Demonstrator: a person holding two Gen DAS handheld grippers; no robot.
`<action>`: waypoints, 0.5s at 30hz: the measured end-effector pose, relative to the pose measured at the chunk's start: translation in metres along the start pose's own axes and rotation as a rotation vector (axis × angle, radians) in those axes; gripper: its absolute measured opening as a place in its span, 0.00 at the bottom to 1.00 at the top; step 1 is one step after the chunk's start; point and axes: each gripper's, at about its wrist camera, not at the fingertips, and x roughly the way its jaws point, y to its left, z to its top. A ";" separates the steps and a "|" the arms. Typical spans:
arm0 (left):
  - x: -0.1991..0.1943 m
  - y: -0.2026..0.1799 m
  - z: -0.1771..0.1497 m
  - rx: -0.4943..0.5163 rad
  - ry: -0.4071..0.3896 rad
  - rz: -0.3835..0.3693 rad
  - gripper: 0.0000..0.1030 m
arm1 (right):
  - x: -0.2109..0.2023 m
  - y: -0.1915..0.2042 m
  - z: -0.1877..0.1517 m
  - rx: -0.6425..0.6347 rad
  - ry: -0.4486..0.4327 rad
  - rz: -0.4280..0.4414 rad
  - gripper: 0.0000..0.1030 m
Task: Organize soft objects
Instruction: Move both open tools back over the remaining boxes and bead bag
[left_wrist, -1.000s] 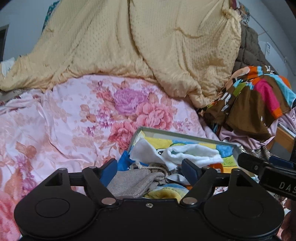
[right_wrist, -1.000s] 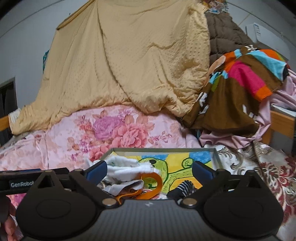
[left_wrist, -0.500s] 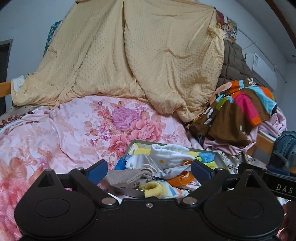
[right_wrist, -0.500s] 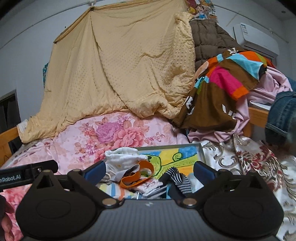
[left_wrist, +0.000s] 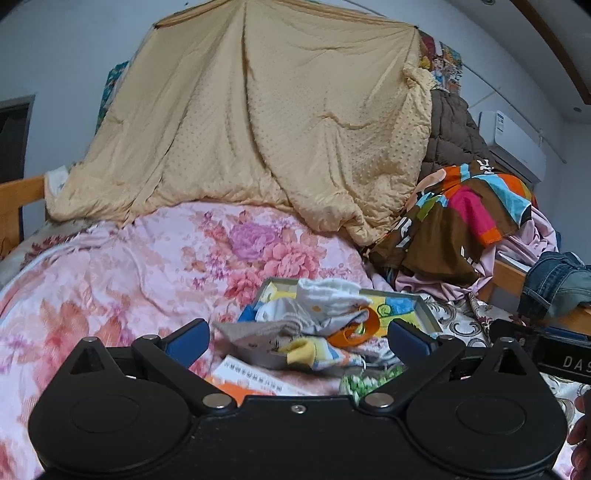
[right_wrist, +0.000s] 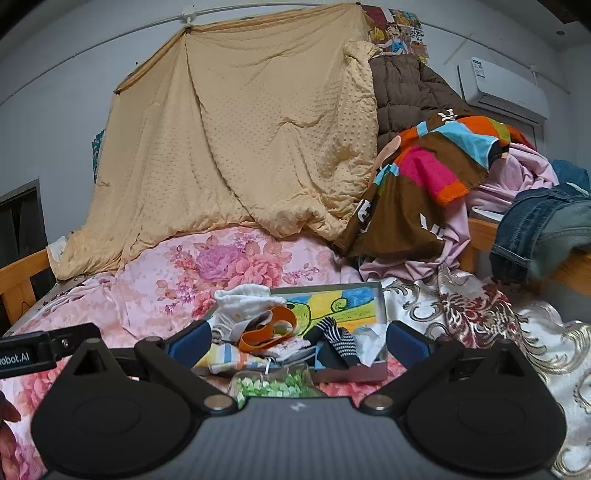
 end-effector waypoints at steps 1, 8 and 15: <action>-0.003 0.001 -0.002 -0.005 0.005 0.002 0.99 | -0.003 -0.001 -0.001 0.000 0.003 -0.001 1.00; -0.021 0.002 -0.017 -0.031 0.021 0.009 0.99 | -0.022 -0.008 -0.010 0.011 0.011 -0.013 1.00; -0.035 -0.004 -0.023 -0.032 0.015 0.016 0.99 | -0.039 -0.007 -0.015 0.023 0.010 -0.007 1.00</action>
